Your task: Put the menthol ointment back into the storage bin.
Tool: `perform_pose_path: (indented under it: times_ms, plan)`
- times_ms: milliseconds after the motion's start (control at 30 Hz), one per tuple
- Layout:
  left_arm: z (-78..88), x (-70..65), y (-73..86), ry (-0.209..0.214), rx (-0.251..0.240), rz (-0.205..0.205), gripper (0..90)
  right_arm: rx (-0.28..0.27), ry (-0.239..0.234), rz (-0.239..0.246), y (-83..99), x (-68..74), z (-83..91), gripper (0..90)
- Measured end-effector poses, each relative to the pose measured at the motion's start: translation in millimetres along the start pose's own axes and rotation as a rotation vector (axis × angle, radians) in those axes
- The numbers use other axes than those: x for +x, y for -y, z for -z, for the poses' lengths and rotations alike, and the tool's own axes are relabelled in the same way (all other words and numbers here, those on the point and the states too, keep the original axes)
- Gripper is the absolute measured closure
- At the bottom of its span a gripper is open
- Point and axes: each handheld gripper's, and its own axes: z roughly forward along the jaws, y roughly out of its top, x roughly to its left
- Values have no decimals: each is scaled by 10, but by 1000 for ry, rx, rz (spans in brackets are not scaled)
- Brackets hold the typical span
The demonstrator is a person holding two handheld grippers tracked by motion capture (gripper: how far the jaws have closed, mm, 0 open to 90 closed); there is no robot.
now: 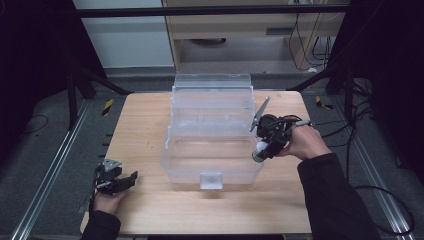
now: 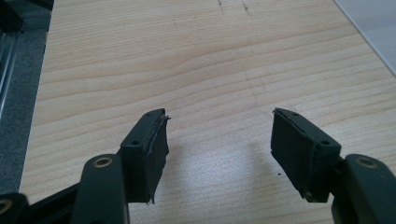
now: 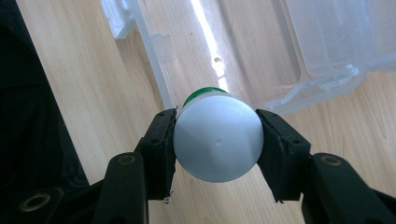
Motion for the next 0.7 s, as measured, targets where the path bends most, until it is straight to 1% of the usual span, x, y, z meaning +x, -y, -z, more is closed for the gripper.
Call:
perform_pose_path:
  times_ms: [167,300,333,533,633,667,700]
  plan:
    - [4,-6,-2,0,-1,-5,357,0,-1,4,-49,-16,-27,506]
    - [4,-5,0,0,-1,-6,357,-9,5,-8,-72,-60,-56,507]
    - [3,-4,0,0,-1,-5,357,-12,3,-4,-74,-74,-65,507]
    - [1,-2,1,0,0,-6,357,-13,3,-15,-95,-110,-100,507]
    - [2,0,2,0,-1,-4,357,-13,1,-8,-108,-125,-131,507]
    - [1,1,1,1,-1,-4,357,-11,0,-12,-115,-124,-141,507]
    - [0,0,1,1,0,-4,357,-13,-2,-4,-120,-129,-155,507]
